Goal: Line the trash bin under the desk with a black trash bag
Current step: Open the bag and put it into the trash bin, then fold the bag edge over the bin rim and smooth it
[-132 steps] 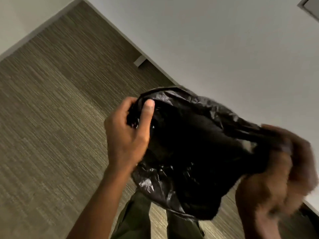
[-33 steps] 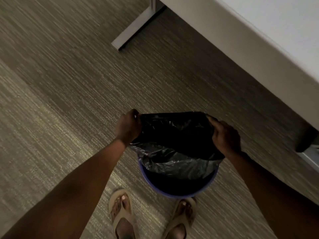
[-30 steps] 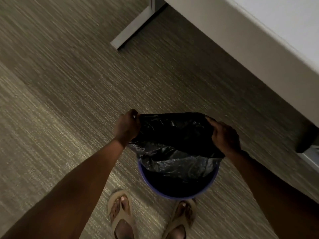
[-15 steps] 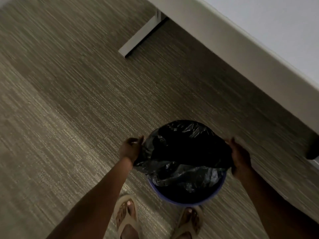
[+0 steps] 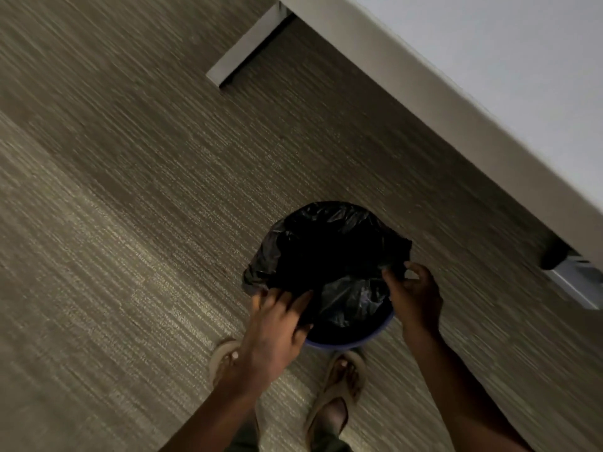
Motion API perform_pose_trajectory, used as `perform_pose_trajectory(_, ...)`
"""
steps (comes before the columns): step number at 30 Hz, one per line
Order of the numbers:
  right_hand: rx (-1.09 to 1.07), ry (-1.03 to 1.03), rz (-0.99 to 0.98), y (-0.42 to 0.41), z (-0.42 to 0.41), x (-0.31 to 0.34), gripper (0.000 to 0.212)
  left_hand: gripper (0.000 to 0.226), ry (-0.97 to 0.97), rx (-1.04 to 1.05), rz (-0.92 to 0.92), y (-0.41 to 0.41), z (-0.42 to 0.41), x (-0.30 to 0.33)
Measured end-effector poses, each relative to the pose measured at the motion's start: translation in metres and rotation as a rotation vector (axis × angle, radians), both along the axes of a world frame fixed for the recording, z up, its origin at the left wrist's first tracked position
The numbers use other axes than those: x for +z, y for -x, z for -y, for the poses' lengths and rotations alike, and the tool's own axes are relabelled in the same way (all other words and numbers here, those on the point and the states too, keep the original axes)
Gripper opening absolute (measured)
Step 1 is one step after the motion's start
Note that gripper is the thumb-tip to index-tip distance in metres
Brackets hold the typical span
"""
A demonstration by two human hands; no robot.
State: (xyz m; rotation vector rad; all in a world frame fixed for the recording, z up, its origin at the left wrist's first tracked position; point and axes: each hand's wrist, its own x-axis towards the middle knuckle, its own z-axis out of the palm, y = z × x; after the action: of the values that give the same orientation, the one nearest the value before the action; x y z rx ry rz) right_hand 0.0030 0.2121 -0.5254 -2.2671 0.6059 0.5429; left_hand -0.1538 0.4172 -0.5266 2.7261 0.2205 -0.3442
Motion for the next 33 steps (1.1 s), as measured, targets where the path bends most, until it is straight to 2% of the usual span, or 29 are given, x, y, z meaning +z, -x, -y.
perform_pose_trajectory(2, -0.149, -0.080, -0.077, -0.003, 0.005, -0.005, 0.044, 0.067, -0.005, -0.041, 0.074, 0.013, 0.010, -0.002)
perform_pose_trajectory(5, -0.220, -0.130, 0.047, 0.008, 0.018, 0.003, 0.039, 0.058, 0.042, -0.076, 0.113, 0.033, 0.019, -0.002)
perform_pose_trajectory(9, 0.104, -0.087, 0.106, 0.034, 0.055, 0.007, 0.056, 0.054, 0.078, -0.054, 0.026, 0.052, 0.033, 0.000)
perform_pose_trajectory(13, 0.518, -0.009, 0.147, 0.047, 0.087, -0.005, 0.072, 0.061, 0.091, -0.159, -0.097, 0.057, 0.044, 0.006)
perform_pose_trajectory(16, 0.627, 0.014, 0.140, 0.049, 0.099, -0.013, 0.068, 0.059, 0.096, -0.181, -0.188, 0.057, 0.051, 0.005)
perform_pose_trajectory(19, 0.504, -0.023, 0.121, 0.050, 0.092, -0.017, 0.041, 0.062, 0.157, -0.214, -0.294, 0.057, 0.060, -0.001)
perform_pose_trajectory(22, 0.329, -0.010, 0.117, 0.052, 0.071, -0.018, 0.007, 0.059, 0.092, -0.289, -0.360, 0.052, 0.071, -0.005)
perform_pose_trajectory(24, 0.328, 0.061, 0.140, 0.056, 0.060, -0.021, 0.014, 0.057, 0.089, -0.258, -0.411, 0.051, 0.073, -0.007)
perform_pose_trajectory(27, 0.273, 0.090, 0.102, 0.063, 0.053, -0.024, 0.013, 0.062, 0.159, -0.118, -0.435, 0.061, 0.071, -0.014)
perform_pose_trajectory(31, 0.177, 0.143, 0.109, 0.072, 0.049, -0.031, 0.025, 0.049, 0.495, 0.116, -0.478, 0.076, 0.064, -0.027)
perform_pose_trajectory(33, 0.150, 0.164, 0.102, 0.076, 0.045, -0.034, 0.027, 0.050, 0.636, 0.163, -0.531, 0.077, 0.062, -0.030)
